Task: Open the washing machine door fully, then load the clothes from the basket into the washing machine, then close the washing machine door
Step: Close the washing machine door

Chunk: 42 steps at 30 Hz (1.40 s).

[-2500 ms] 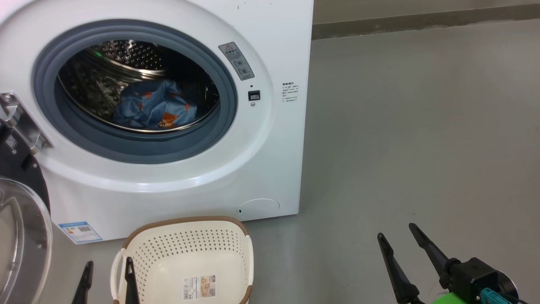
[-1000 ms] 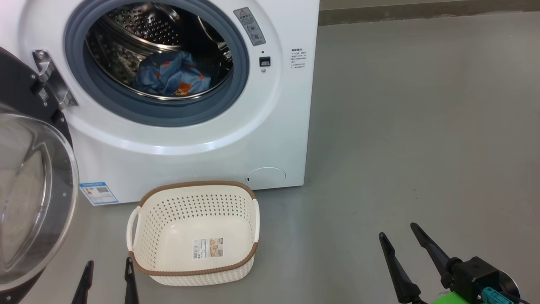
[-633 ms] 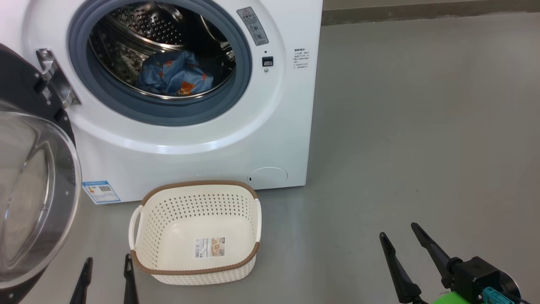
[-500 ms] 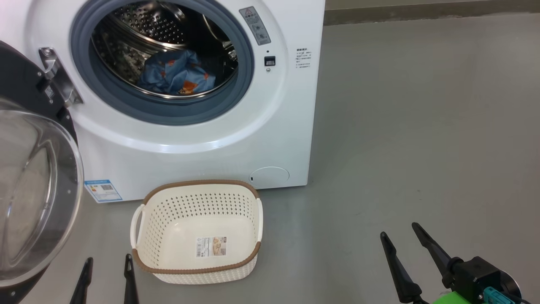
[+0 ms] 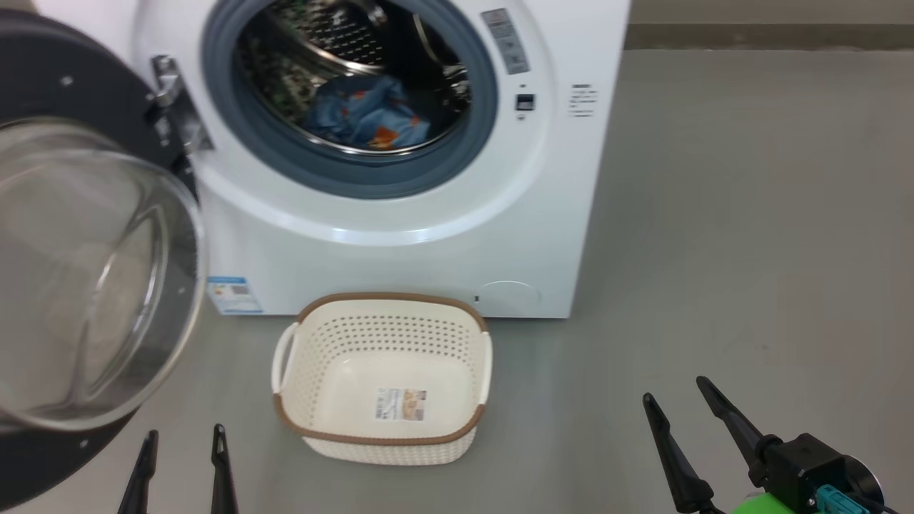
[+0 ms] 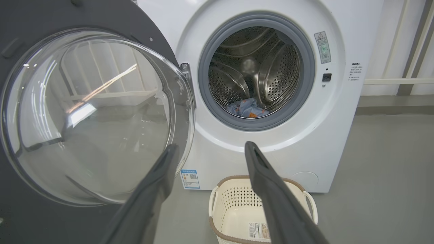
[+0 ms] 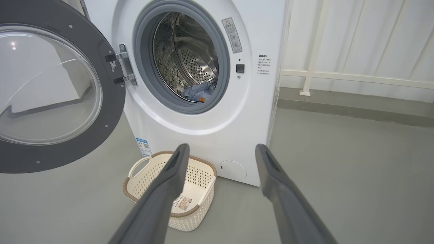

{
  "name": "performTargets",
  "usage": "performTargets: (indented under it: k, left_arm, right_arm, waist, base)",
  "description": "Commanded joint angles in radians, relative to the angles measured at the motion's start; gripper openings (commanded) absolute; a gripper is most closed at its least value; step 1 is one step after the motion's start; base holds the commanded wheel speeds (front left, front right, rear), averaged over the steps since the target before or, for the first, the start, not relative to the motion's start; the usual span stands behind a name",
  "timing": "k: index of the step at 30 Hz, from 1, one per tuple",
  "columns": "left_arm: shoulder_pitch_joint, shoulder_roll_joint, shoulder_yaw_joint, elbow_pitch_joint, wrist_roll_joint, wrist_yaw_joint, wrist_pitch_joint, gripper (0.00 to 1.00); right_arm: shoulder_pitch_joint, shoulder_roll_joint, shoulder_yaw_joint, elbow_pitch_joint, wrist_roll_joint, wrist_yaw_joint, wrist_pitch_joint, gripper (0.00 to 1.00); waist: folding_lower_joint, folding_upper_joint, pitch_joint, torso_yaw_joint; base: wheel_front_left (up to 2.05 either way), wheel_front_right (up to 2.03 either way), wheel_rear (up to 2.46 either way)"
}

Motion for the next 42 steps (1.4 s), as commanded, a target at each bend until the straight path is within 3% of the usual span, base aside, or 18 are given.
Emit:
performTargets:
  k: [1,11,19,41,42]
  left_arm:
    - [-0.043,0.012,0.043,-0.030,0.006,0.013,-0.011,1.00]
    - [-0.025,-0.002,0.048,-0.048,0.014,0.012,-0.013,1.00]
    - [-0.029,-0.015,0.052,-0.042,0.012,-0.001,-0.013,1.00]
    - [0.000,-0.065,0.111,-0.064,0.048,-0.025,-0.014,1.00]
    - [0.000,-0.067,0.112,-0.063,0.049,-0.027,-0.014,0.64]
  right_arm:
    - [-0.015,-0.011,0.026,-0.034,0.002,0.006,0.004,1.00]
    - [-0.029,-0.023,0.037,-0.043,0.003,0.006,0.015,1.00]
    - [-0.036,-0.020,0.053,-0.045,0.005,0.006,0.015,1.00]
    - [-0.084,-0.030,0.092,-0.009,0.018,0.006,0.006,1.00]
    - [-0.084,-0.030,0.091,-0.008,0.018,0.006,0.006,1.00]
  waist:
    - [0.0000,-0.0001,0.004,0.078]
    - [0.0000,-0.0001,0.011,0.278]
    - [0.0000,-0.0001,0.018,0.381]
    - [0.0000,-0.0001,0.038,0.393]
    - [0.0000,-0.0001,0.038,0.393]
  base:
    - [0.00,0.00,0.00]
    - [0.00,0.00,0.00]
    - [0.00,0.00,0.00]
    - [0.00,0.00,0.00]
    - [0.00,0.00,0.00]
